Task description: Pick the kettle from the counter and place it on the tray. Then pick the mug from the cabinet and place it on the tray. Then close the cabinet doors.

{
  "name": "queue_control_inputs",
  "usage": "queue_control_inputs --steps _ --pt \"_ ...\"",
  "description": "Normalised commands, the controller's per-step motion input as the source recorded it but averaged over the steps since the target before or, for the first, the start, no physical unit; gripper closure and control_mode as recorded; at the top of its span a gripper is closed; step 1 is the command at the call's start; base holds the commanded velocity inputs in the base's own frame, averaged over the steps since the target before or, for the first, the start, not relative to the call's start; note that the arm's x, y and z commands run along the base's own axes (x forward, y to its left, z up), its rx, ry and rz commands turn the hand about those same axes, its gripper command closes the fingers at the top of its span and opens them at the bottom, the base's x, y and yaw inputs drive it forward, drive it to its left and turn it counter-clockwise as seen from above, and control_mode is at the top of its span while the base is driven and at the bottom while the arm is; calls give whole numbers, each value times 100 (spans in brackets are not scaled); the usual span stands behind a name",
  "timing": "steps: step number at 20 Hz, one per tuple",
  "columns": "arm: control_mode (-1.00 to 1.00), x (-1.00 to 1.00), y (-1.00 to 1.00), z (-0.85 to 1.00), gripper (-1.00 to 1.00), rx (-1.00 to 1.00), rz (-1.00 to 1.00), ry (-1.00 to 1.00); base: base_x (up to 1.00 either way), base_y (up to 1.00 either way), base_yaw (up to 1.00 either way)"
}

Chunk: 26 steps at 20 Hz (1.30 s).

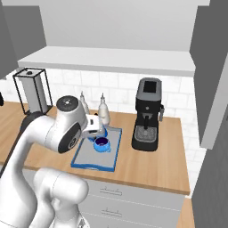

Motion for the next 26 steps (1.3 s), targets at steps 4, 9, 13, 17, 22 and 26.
queue_control_inputs --steps 4,9,13,17,22,26 --pt "-100 -1 -37 85 -100 0 -9 5 0 0 0" --pt "-100 -3 -40 56 -100 0 -4 2 0 0 0" --pt "-100 0 -19 7 -100 0 -1 4 0 0 0" --pt "-100 -4 -3 0 -100 0 0 0 0 0 0" --pt "-100 -40 -22 5 -100 0 -4 -3 0 0 0" --pt "-100 -54 -35 23 -100 1 -10 -5 0 0 0"
